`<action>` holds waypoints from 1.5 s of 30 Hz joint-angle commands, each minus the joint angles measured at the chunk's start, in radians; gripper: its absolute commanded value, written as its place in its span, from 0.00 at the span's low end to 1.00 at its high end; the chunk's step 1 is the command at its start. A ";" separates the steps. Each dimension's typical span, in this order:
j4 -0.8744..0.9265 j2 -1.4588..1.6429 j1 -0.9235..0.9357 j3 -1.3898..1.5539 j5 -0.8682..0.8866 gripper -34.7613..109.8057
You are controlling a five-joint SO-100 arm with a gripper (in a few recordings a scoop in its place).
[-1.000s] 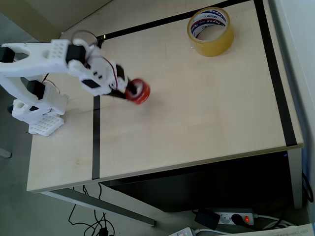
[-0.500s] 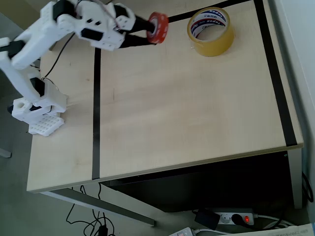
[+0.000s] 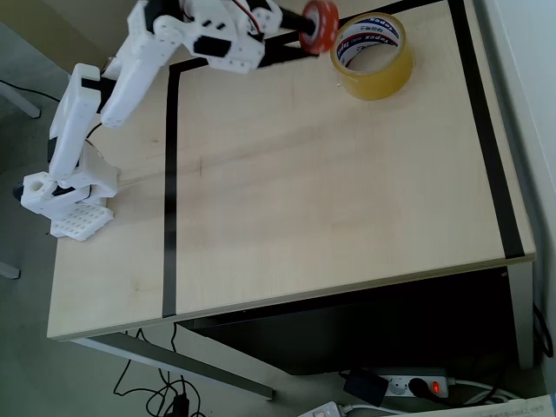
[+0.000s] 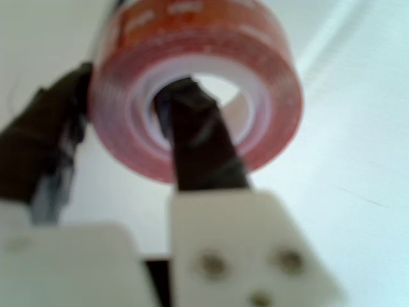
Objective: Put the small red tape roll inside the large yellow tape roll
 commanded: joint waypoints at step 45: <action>0.468 0.245 0.032 0.086 0.127 0.24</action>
